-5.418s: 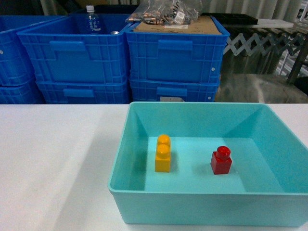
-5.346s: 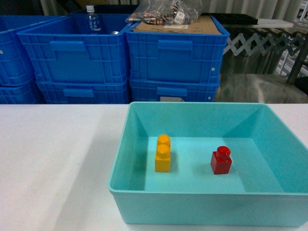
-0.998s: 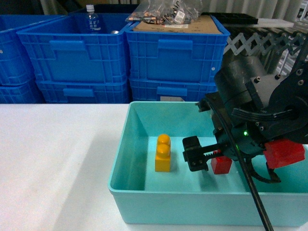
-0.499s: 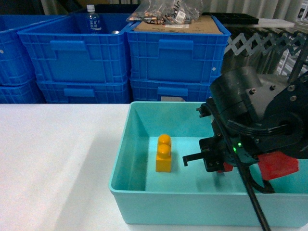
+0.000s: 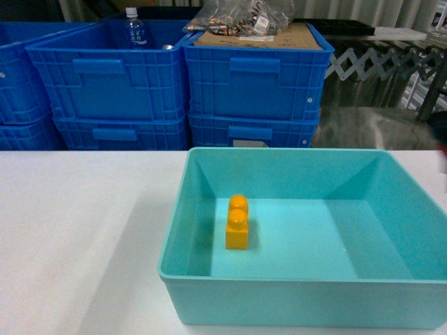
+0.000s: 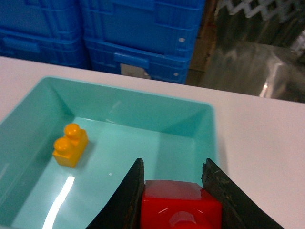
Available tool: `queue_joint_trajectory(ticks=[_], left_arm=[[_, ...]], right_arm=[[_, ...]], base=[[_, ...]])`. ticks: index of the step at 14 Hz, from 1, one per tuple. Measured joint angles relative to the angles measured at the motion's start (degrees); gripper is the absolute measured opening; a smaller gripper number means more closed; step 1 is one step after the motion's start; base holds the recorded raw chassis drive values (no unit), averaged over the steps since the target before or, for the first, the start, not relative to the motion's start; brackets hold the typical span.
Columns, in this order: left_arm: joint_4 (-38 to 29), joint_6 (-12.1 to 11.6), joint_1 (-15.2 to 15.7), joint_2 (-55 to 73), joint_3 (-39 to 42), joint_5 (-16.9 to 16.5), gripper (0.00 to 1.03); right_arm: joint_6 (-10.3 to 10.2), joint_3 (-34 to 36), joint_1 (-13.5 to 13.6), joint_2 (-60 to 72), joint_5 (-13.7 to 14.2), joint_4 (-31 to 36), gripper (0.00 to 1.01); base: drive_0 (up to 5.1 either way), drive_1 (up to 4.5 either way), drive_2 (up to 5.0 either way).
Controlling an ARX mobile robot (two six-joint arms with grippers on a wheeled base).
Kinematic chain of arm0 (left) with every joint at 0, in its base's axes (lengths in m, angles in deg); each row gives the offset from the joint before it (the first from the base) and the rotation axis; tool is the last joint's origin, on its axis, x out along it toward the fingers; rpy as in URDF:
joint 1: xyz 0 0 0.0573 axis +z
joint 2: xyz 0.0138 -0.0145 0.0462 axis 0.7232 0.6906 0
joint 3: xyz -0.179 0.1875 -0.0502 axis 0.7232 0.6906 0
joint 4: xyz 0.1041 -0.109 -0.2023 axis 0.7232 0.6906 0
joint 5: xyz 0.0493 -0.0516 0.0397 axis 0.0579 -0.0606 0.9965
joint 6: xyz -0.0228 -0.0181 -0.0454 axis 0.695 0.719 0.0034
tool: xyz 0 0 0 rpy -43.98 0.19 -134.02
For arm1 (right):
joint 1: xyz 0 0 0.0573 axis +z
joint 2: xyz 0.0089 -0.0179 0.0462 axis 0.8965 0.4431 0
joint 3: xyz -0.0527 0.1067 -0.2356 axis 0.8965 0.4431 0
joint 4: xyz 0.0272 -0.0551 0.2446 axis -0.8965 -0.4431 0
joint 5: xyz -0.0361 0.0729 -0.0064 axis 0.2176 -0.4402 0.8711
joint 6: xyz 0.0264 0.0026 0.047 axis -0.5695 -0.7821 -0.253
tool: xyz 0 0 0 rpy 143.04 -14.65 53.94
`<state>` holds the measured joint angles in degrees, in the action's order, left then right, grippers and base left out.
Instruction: Pick red block from blue box to shelf
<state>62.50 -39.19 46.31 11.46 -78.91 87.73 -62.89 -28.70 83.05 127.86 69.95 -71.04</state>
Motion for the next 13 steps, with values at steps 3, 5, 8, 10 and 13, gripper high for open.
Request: queue_joint_trajectory(ticks=[3,5,8,10,13], left_arm=[[0.00,0.00,0.00,0.00,0.00,0.02,0.98],[-0.07,0.00,0.00,0.00,0.00,0.00,0.98],[0.07,0.00,0.00,0.00,0.00,0.09,0.98],[-0.04,0.00,0.00,0.00,0.00,0.00,0.98],[-0.02,0.00,0.00,0.00,0.00,0.02,0.98]], right_arm=[[0.00,11.15,-1.31,-20.87,-0.22,-7.74,0.29],[0.02,11.87,-1.05,-24.33,-0.46,-7.15,0.29],[0.15,18.38,-3.06,-26.97,4.68,10.10,0.29],[0.15,20.79,-6.71,-31.04,2.21,8.79,0.29],[0.15,22.97,-10.60,-36.57,-2.03,5.68,0.29]], base=[[0.0,0.00,0.0],[0.0,0.00,0.0],[0.0,0.00,0.0],[0.0,0.00,0.0],[0.0,0.00,0.0]])
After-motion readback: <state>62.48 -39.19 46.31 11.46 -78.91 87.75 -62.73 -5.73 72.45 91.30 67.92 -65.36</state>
